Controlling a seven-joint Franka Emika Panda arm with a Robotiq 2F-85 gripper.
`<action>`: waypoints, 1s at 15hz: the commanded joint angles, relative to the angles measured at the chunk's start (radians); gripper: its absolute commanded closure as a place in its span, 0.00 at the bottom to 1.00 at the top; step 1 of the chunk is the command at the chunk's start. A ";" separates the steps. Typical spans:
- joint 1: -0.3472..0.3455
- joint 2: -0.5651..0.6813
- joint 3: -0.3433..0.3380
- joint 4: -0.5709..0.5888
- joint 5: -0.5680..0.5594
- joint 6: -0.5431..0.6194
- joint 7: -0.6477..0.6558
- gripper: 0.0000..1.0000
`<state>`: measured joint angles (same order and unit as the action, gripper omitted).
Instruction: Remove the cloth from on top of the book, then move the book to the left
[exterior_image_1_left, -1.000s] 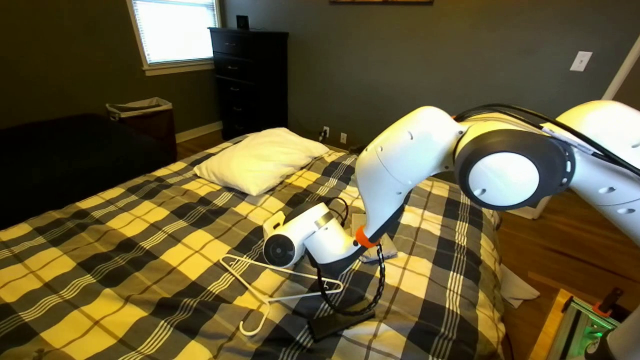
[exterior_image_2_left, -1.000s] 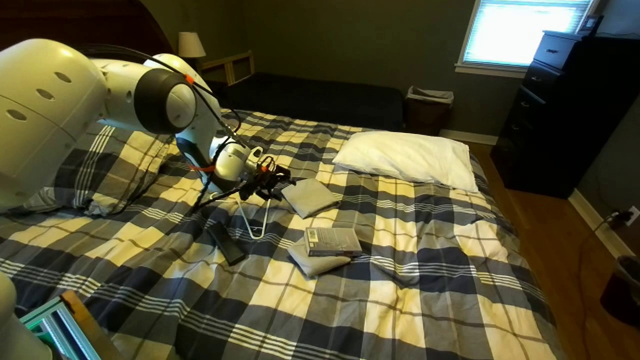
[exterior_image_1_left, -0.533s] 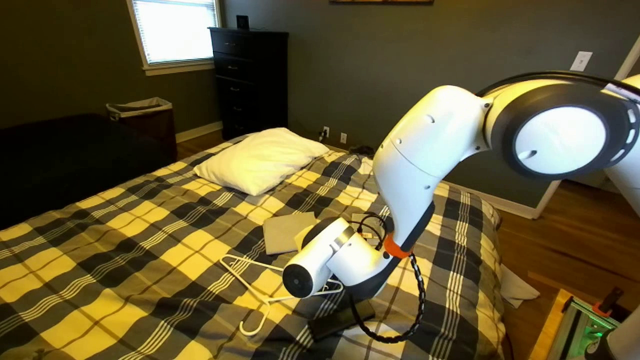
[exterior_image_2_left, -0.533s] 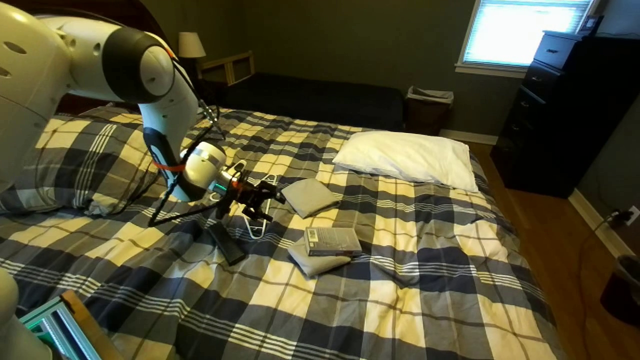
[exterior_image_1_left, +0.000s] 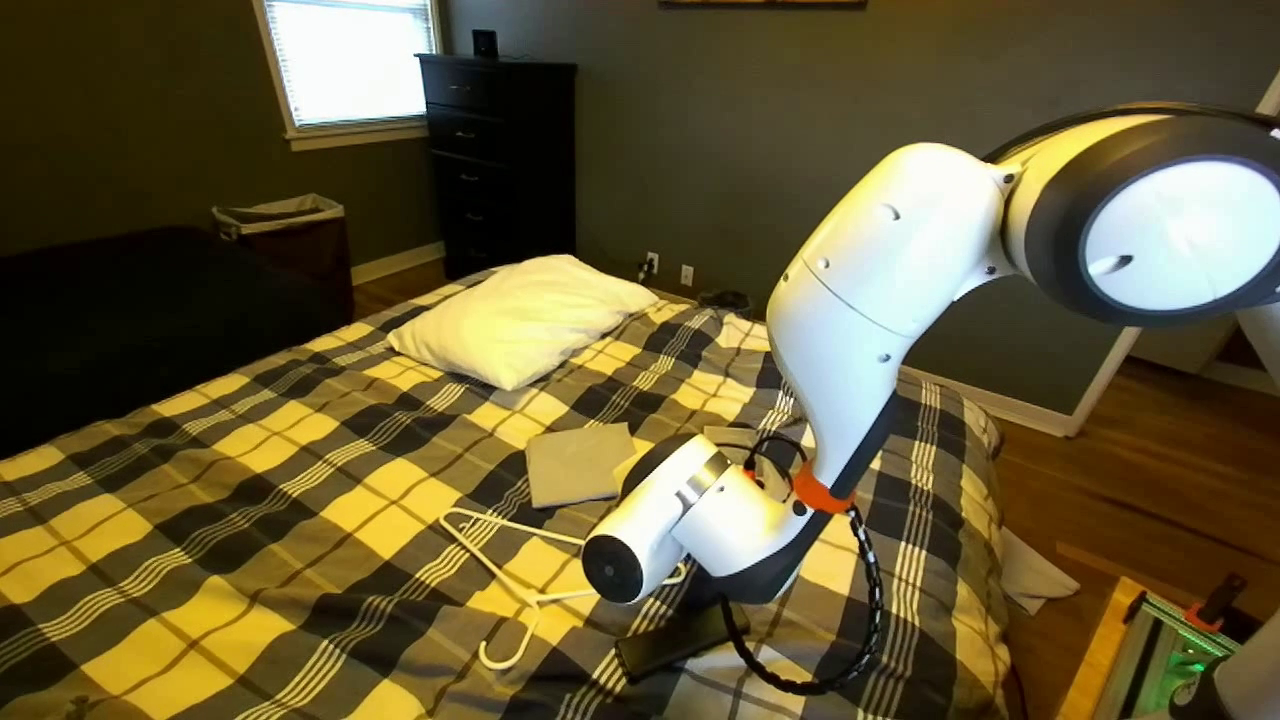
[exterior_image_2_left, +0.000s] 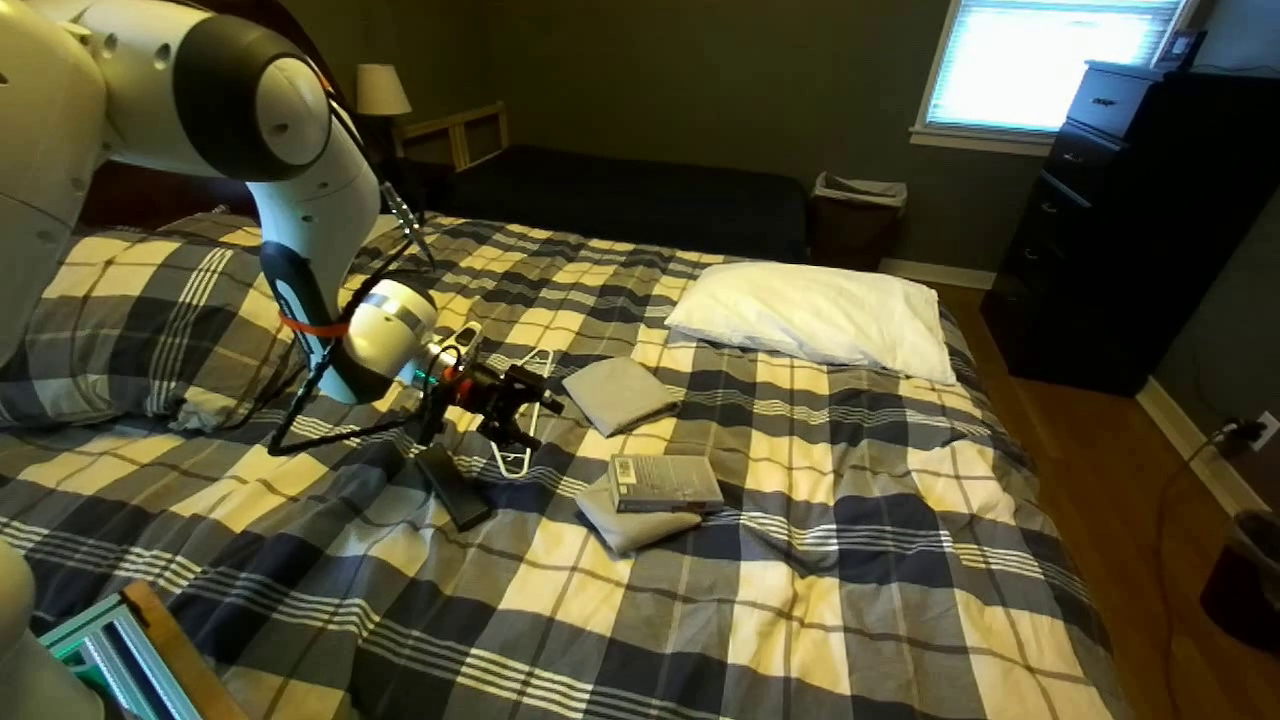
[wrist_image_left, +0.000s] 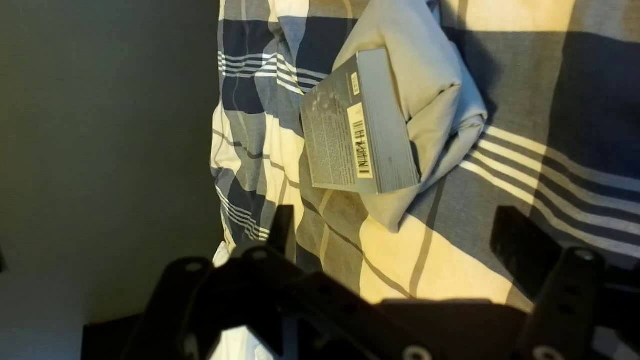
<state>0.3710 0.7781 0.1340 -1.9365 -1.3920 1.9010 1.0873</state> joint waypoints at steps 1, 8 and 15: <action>-0.026 -0.005 0.020 -0.013 0.006 -0.026 0.013 0.00; -0.093 -0.102 0.000 -0.282 -0.196 0.011 0.081 0.00; -0.240 -0.140 0.001 -0.431 -0.514 0.027 0.504 0.00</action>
<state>0.2133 0.6829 0.1216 -2.3094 -1.8091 1.8800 1.4535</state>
